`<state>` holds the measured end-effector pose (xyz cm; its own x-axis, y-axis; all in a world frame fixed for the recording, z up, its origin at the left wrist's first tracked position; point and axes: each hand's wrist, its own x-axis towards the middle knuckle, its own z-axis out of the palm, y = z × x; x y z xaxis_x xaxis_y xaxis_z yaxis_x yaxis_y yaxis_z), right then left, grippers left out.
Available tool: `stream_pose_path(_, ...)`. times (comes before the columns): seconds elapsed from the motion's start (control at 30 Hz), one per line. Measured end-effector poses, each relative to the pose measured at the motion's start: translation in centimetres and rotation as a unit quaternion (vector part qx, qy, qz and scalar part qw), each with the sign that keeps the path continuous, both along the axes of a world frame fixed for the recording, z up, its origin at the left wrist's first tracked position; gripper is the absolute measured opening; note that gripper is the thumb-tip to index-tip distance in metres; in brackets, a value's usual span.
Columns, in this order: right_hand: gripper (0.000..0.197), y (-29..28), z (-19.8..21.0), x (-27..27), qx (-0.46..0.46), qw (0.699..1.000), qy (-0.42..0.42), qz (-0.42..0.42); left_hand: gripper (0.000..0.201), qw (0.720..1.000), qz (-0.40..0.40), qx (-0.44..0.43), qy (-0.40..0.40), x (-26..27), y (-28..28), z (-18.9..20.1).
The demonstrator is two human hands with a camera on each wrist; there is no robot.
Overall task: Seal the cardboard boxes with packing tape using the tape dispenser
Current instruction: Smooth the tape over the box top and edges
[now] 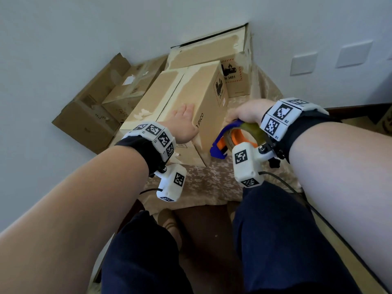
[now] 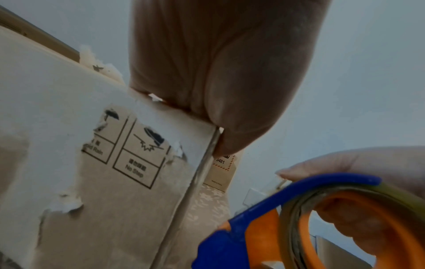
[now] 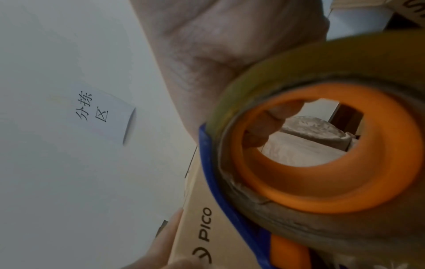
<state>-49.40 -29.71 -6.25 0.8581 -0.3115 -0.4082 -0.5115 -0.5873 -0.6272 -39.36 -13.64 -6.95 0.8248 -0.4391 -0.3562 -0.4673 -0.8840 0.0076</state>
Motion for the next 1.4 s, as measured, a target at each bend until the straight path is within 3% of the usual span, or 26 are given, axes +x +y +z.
stream_pose_path(0.23, 0.035, 0.0, 0.1, 0.0, -0.058, 0.998, -0.005, -0.01, 0.092, 0.999, 0.016, -0.026, -0.031, -0.6, -0.8, -0.3)
stream_pose_path(0.33, 0.029, -0.4, 0.4, 0.1, -0.062, 0.995, -0.034, -0.066, 0.099, 0.998, 0.016, -0.023, -0.063, -1.1, -1.1, -0.5)
stream_pose_path(0.47, 0.028, -0.4, 2.4, -0.1, -0.08, 0.977, -0.141, -0.141, 0.123, 0.997, -0.045, -0.013, -0.057, -0.6, -0.2, 0.1)
stream_pose_path(0.6, 0.024, 0.5, 3.6, 1.0, -0.117, 0.958, -0.237, -0.112, 0.131, 0.992, -0.123, 0.0, 0.013, 0.8, 2.1, 1.6)
stream_pose_path(0.7, 0.023, 2.2, 3.7, 2.9, -0.169, 0.945, -0.27, -0.071, 0.122, 0.988, -0.154, -0.014, 0.007, 1.6, 4.4, 2.1)
stream_pose_path(0.83, 0.015, 4.9, 3.1, 5.6, -0.238, 0.94, -0.245, -0.013, 0.086, 0.981, -0.153, -0.07, -0.093, 2.7, 7.3, 1.5)
stream_pose_path(0.97, 0.032, 6.4, 2.0, 8.3, -0.242, 0.937, -0.251, 0.028, 0.063, 0.973, -0.147, -0.144, -0.104, 3.5, 9.0, 0.2)
stream_pose_path(1.13, 0.036, 7.6, 1.3, 10.1, -0.249, 0.932, -0.261, 0.034, 0.058, 0.962, -0.19, -0.147, -0.131, 3.7, 9.4, -0.7)
stream_pose_path(1.27, 0.042, 7.6, 1.0, 10.5, -0.202, 0.938, -0.278, 0.04, 0.056, 0.962, -0.196, -0.142, -0.125, 3.9, 9.7, -0.8)
stream_pose_path(1.4, 0.039, 7.2, 1.3, 8.8, -0.236, 0.907, -0.348, 0.036, 0.057, 0.965, -0.192, -0.138, -0.117, 3.8, 9.7, -0.9)
